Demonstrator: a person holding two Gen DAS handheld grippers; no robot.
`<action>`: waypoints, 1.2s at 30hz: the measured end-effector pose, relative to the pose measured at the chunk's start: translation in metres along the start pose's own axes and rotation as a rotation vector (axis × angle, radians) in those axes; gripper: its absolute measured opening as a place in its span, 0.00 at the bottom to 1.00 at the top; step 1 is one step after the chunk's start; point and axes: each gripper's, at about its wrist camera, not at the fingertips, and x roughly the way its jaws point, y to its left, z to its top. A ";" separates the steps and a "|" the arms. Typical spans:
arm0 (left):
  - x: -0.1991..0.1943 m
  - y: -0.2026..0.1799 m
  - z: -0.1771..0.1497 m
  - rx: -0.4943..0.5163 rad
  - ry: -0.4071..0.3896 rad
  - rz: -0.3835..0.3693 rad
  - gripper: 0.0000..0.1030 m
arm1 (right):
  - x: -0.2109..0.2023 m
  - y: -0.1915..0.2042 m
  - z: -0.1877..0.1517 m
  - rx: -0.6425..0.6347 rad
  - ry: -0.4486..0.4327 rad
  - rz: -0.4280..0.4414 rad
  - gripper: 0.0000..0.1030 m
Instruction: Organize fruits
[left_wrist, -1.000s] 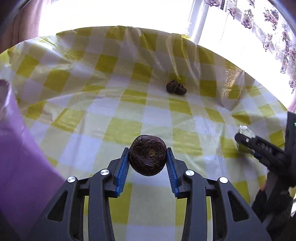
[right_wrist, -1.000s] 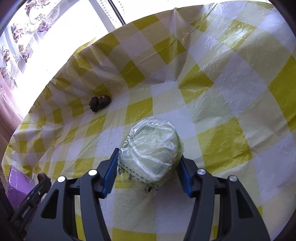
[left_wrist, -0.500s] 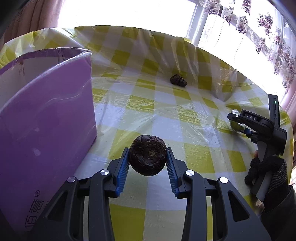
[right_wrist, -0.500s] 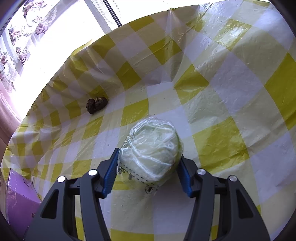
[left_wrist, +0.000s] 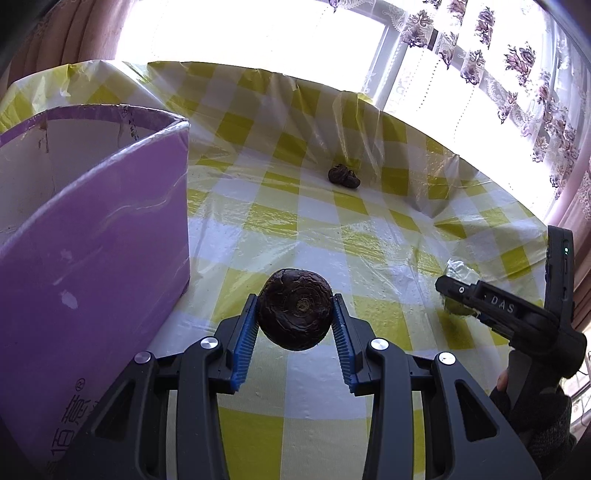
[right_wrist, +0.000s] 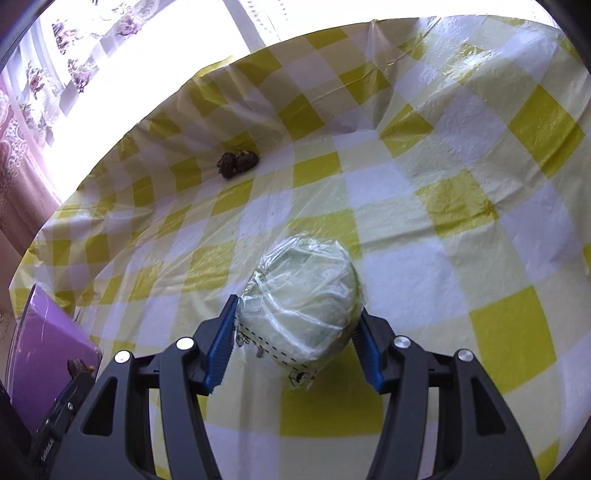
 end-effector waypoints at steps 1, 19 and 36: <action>0.000 0.000 0.000 0.001 0.001 -0.003 0.36 | -0.005 0.009 -0.010 -0.023 0.004 0.006 0.56; -0.011 -0.001 -0.003 0.011 -0.048 0.004 0.36 | -0.035 0.042 -0.054 -0.064 -0.029 0.044 0.56; -0.186 0.010 -0.020 0.085 -0.445 0.070 0.36 | -0.092 0.148 -0.092 -0.247 -0.061 0.304 0.56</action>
